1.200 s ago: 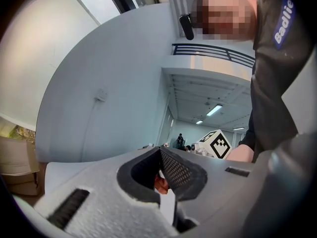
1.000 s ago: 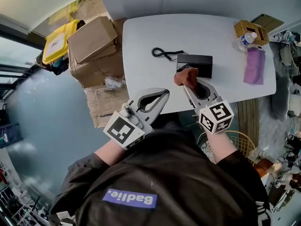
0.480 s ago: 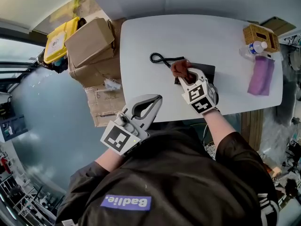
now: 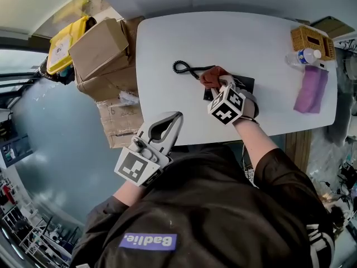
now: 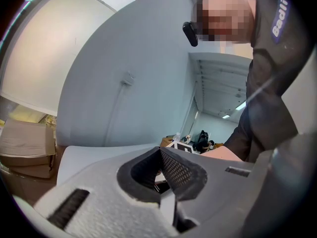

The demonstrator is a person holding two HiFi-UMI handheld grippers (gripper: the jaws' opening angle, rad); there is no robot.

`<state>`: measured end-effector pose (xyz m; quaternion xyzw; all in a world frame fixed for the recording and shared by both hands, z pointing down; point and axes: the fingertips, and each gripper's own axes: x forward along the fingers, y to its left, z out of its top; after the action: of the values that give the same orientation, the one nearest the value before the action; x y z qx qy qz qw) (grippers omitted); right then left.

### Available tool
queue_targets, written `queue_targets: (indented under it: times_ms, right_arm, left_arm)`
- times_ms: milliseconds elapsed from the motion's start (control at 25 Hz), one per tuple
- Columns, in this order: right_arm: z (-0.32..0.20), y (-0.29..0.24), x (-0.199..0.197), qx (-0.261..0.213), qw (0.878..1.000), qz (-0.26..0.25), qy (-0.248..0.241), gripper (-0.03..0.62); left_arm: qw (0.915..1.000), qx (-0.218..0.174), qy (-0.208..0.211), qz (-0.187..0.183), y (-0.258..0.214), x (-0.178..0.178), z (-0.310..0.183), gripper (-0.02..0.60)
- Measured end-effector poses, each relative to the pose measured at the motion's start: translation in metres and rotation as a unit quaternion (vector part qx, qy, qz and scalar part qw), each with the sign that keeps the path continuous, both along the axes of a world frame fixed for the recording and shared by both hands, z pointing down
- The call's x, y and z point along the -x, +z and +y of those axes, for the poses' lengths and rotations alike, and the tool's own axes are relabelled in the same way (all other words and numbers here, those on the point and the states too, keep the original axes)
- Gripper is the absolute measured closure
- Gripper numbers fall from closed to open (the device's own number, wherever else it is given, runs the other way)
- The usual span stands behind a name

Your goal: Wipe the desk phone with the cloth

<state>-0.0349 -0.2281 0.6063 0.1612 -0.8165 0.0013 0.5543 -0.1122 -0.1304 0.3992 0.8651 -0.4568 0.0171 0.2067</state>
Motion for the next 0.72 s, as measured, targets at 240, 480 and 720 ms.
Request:
queue_targets:
  times_ms: [240,480,720]
  right_arm:
    - [-0.002,-0.01,-0.037,-0.011,0.999,0.008,0.032,0.48]
    - [-0.007,-0.026,-0.079,-0.029,0.996,0.012,0.081,0.48]
    - [-0.007,-0.04,-0.108,-0.045,0.992,0.021,0.119,0.48]
  left_arm:
    - [0.9997,-0.009,0.02,0.009,-0.003,-0.015,-0.007,0.565]
    - [0.9986,-0.01,0.052,0.006,-0.007,-0.034,-0.004,0.565]
    - [0.9974,-0.041,0.058,0.015,-0.018,-0.034,0.002,0.565]
